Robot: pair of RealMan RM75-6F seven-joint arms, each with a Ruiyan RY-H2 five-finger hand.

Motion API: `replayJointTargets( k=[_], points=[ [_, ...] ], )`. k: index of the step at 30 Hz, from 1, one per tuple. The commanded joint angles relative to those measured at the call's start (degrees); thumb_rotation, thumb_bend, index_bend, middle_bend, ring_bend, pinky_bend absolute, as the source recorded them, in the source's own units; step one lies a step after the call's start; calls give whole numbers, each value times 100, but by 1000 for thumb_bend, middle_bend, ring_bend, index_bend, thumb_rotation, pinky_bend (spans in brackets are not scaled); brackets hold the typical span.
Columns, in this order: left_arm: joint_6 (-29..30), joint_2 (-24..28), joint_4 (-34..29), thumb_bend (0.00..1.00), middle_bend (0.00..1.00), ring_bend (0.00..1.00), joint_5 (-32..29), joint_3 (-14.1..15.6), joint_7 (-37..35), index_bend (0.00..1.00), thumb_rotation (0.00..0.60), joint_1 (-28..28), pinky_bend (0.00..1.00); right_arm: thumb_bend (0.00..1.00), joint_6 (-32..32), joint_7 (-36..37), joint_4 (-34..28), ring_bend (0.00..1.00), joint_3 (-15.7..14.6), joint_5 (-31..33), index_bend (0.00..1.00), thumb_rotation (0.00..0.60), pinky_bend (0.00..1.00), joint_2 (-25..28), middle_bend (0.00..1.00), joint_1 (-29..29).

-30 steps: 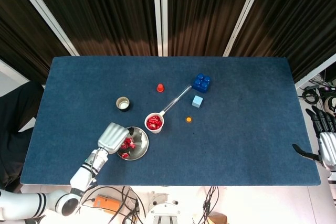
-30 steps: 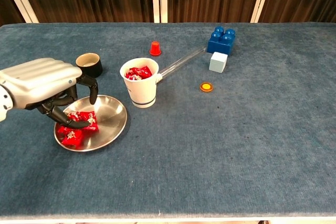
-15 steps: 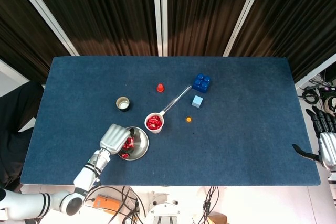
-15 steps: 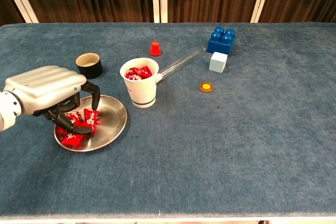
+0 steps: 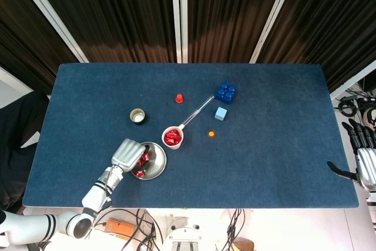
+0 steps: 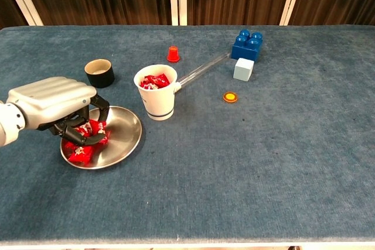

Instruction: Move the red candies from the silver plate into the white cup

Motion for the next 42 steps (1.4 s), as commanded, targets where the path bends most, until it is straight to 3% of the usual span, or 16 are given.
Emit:
replayJointTargets(
  k=[1, 8, 14, 24, 31, 42],
  points=[
    [-12, 19, 4, 422, 929, 899, 14, 4, -2, 596, 493, -6, 856, 330, -2, 1, 2, 0, 2, 4, 0, 600, 10, -3, 33, 1],
    [308, 312, -475, 413, 929, 900, 455, -152, -451, 599, 492, 52, 856, 330, 9, 21, 18, 0, 6, 10, 0, 600, 11, -9, 34, -4],
    [547, 581, -947, 402, 929, 902, 901, -592, -1060, 596, 493, -70, 856, 330, 23, 43, 34, 0, 2, 10, 0, 600, 11, -28, 33, -15],
    [-82, 285, -749, 369, 929, 902, 368, -1216, -1070, 592, 495, -746, 856, 330, 47, 118, 92, 0, -10, 45, 0, 600, 11, -33, 34, -62],
    [-305, -33, -338, 340, 929, 902, -338, -1278, -498, 562, 493, -1062, 856, 330, 50, 185, 157, 0, -12, 72, 0, 600, 12, -48, 33, -88],
    [-103, -35, -398, 177, 929, 902, -666, -1126, -129, 416, 492, -1098, 856, 331, -8, 218, 201, 0, -8, 60, 0, 600, 16, -73, 34, -55]
  ],
)
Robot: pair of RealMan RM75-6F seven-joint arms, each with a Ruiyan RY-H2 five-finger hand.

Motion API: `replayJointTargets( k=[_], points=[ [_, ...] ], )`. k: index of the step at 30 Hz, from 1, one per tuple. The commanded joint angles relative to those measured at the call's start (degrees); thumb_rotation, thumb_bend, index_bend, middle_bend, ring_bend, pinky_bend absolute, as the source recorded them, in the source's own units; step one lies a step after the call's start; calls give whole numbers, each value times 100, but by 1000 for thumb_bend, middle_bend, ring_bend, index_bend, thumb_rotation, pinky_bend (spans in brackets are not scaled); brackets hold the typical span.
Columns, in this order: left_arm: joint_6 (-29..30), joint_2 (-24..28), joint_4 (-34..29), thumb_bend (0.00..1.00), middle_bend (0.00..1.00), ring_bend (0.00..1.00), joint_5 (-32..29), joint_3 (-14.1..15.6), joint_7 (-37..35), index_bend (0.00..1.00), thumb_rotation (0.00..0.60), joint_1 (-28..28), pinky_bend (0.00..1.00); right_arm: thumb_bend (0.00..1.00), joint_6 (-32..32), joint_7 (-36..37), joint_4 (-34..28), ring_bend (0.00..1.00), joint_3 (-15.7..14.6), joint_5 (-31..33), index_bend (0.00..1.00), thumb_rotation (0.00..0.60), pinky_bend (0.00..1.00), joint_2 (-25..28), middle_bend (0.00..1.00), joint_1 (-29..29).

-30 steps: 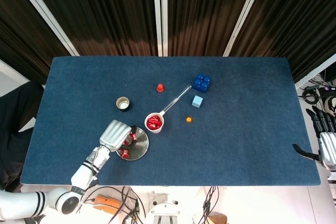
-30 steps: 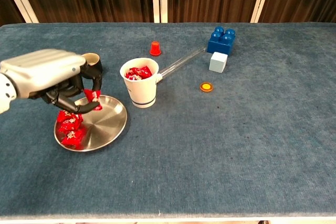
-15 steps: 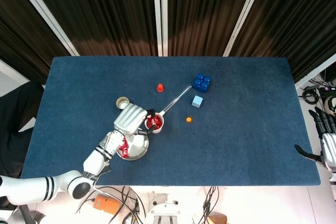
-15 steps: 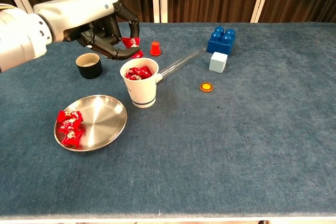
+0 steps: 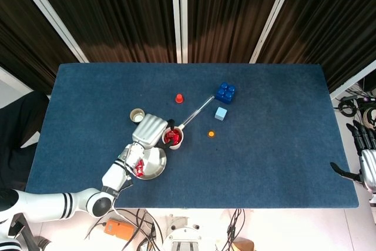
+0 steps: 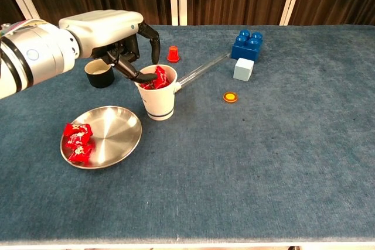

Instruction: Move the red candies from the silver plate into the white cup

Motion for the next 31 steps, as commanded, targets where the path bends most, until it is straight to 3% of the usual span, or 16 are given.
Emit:
replayJointTargets(
  k=[1, 6, 9, 14, 17, 20, 23, 31],
  points=[
    [58, 42, -67, 161, 929, 902, -10, 32, -1, 398, 491, 21, 856, 330, -5, 0, -2, 0, 1, -4, 0, 600, 17, 3, 34, 4],
    [549, 343, -403, 104, 911, 891, 306, 83, -329, 320, 490, 329, 852, 330, 4, 14, -9, 0, 14, -10, 0, 600, 19, 36, 33, 8],
    [1037, 725, -565, 98, 828, 808, 590, 195, -692, 319, 491, 731, 799, 330, -7, 46, 0, 0, 23, 8, 0, 600, 20, 85, 34, 7],
    [1849, 1390, -388, 97, 545, 480, 909, 497, -1320, 317, 498, 1543, 474, 330, -32, 123, 84, 0, 29, 0, 0, 600, 20, 138, 27, 20],
    [2267, 1703, -136, 97, 331, 244, 1150, 714, -1863, 260, 529, 2028, 192, 331, 72, 138, 174, 0, 61, -59, 0, 600, 13, 100, 2, 21],
    [2766, 1931, 243, 96, 203, 103, 1544, 976, -2173, 222, 574, 2477, 31, 331, 170, 107, 203, 0, 79, -129, 0, 600, 2, 72, 0, 21],
    [3199, 2052, 519, 92, 138, 43, 1807, 1199, -2386, 209, 600, 2899, 0, 330, 222, -34, 123, 0, 58, -194, 0, 600, 0, 79, 0, 13],
    [3886, 2237, 701, 92, 132, 43, 2128, 1681, -2883, 209, 600, 3893, 0, 331, 289, -347, -188, 0, -58, -318, 0, 600, 0, 106, 0, -55]
  ],
)
